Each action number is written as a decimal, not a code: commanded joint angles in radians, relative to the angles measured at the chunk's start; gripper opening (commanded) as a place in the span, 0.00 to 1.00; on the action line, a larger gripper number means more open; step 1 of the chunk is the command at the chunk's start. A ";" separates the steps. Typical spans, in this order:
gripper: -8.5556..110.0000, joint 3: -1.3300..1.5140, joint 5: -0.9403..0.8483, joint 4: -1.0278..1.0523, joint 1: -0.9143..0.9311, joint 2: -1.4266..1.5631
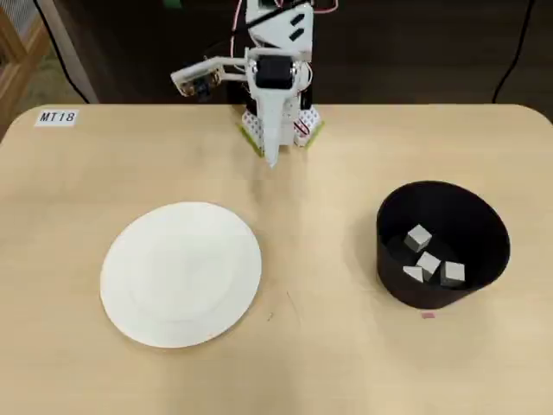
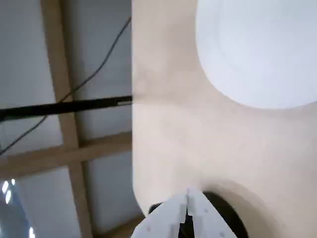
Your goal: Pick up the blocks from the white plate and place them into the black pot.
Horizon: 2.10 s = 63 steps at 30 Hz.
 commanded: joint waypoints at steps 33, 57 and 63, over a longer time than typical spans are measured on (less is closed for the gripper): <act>0.05 0.383 0.011 -0.118 -0.049 0.137; 0.05 0.383 0.011 -0.118 -0.049 0.137; 0.05 0.383 0.011 -0.118 -0.049 0.137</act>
